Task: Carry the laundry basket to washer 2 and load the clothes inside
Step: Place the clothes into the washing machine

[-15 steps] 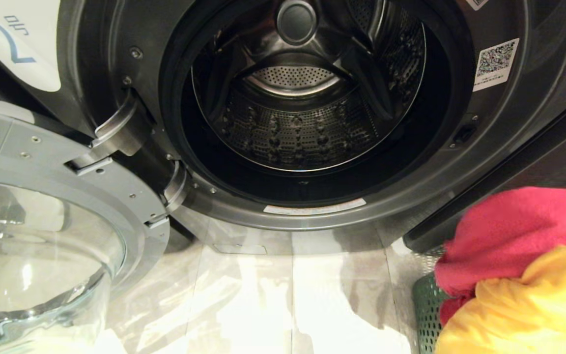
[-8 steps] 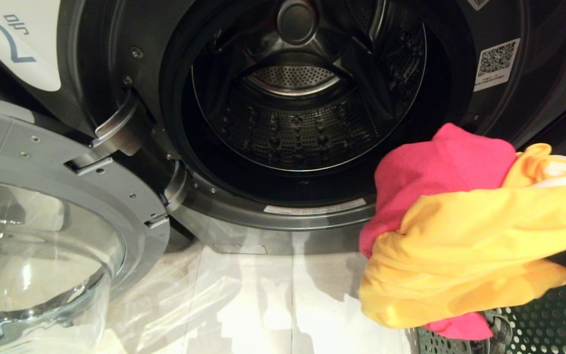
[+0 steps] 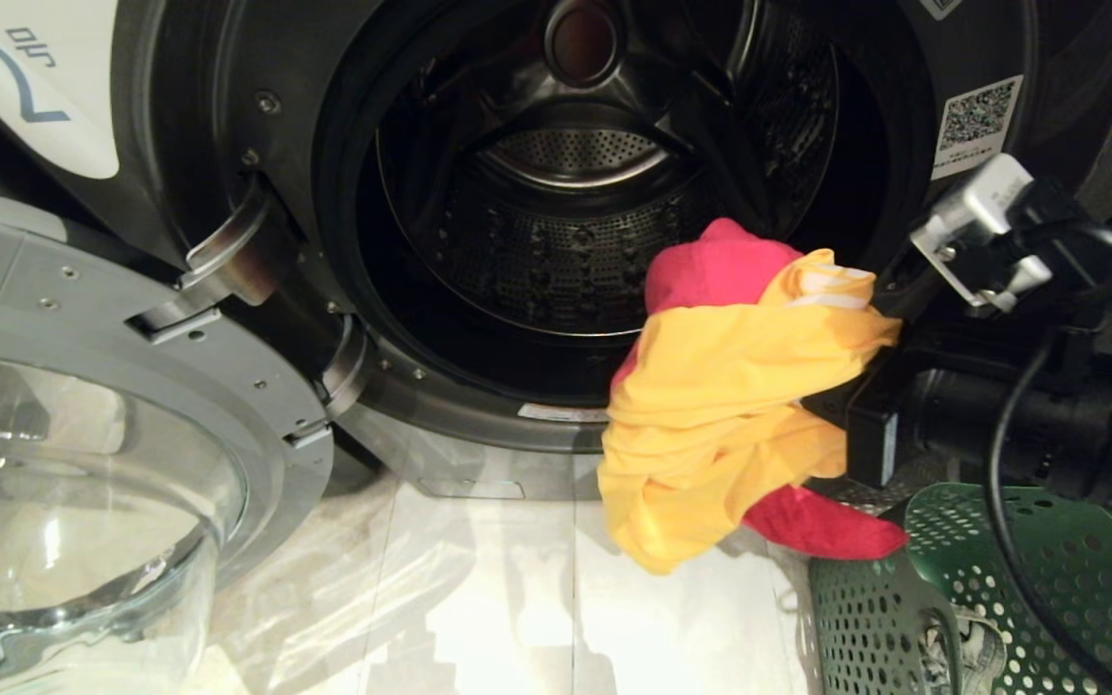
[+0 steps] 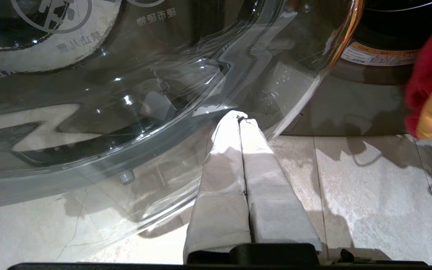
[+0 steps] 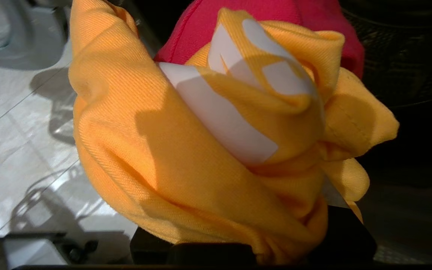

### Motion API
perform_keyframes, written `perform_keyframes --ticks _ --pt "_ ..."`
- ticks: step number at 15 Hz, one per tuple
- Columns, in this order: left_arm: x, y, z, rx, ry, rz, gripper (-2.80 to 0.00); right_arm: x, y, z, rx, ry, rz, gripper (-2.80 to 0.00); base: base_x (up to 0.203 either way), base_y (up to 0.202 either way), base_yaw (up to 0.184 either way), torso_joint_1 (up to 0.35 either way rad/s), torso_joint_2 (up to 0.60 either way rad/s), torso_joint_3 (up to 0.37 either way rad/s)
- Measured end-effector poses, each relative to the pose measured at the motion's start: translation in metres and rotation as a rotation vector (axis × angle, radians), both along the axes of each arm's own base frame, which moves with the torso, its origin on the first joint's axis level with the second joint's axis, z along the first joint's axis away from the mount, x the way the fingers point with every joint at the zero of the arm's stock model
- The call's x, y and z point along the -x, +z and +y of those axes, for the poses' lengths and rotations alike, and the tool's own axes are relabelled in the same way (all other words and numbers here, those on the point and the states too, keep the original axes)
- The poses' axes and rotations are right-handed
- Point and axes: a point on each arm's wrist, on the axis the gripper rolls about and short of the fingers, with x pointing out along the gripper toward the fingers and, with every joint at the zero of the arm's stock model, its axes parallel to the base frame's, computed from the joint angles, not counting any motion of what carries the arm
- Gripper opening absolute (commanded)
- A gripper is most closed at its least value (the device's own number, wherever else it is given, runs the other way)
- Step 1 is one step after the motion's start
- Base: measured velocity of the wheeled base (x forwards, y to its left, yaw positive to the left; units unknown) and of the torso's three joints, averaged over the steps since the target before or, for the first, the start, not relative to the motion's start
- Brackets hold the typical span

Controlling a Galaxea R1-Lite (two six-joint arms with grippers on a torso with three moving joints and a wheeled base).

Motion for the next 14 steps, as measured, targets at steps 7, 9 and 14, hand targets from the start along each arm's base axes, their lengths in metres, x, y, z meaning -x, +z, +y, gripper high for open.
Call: perform_keyframes --ticks 7,9,14 --pt "0.000 0.000 0.000 0.000 0.000 0.000 -2.80 -0.060 -0.007 0.053 -0.092 -0.206 -0.101 -2.80 0.000 0.000 0.000 0.000 0.00 0.000" --pt "0.000 0.000 0.000 0.000 0.000 0.000 -2.80 -0.078 -0.008 0.067 -0.122 -0.261 -0.122 -2.80 0.000 0.000 0.000 0.000 0.00 0.000" --pt "0.000 0.000 0.000 0.000 0.000 0.000 -2.80 -0.129 -0.003 0.095 -0.200 -0.370 -0.188 -2.80 0.000 0.000 0.000 0.000 0.00 0.000"
